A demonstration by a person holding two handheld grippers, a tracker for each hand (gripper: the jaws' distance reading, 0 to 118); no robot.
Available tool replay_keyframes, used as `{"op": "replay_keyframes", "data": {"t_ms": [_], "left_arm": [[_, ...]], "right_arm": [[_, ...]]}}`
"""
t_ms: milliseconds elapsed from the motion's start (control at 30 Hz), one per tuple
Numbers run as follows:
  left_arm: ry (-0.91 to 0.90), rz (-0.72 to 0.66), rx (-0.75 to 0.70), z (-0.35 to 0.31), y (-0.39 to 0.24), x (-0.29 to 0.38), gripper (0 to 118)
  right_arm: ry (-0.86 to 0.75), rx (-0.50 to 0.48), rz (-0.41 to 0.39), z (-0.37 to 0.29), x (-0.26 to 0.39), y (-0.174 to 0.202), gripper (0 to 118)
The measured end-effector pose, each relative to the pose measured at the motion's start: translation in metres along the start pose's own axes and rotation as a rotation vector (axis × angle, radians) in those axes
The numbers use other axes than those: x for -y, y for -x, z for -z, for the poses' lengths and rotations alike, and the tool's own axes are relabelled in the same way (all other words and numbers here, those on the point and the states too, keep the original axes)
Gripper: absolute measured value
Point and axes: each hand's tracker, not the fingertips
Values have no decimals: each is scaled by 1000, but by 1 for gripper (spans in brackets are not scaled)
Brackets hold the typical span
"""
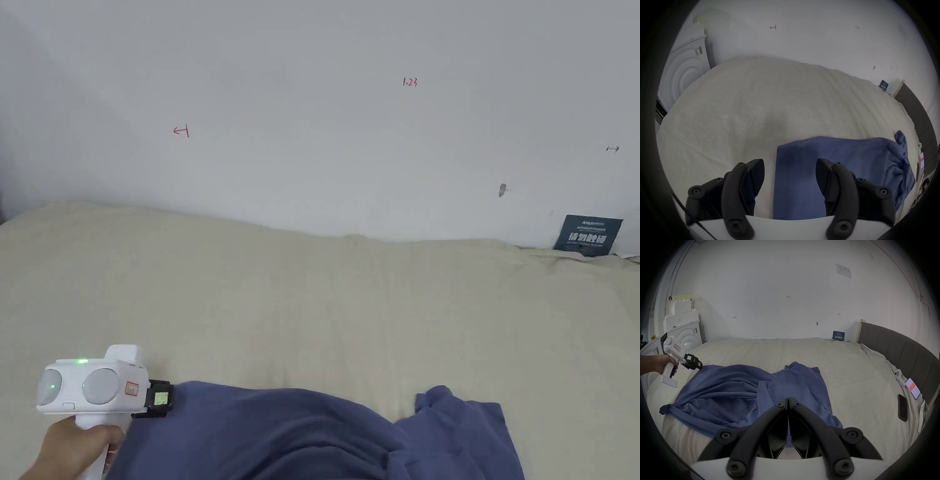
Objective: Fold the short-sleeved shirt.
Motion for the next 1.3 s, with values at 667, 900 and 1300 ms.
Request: {"op": "replay_keyframes", "data": {"t_ms": [667, 900, 1300], "left_arm": [[-81, 248, -26, -14, -37, 6, 0], [-225, 199, 22, -81, -33, 30, 0], [-225, 159, 37, -97, -31, 63, 0]], "right_arm": [[100, 39, 98, 31, 9, -41, 2], [197, 49, 180, 96, -30, -110, 45], [528, -47, 211, 212, -44, -141, 48]]}}
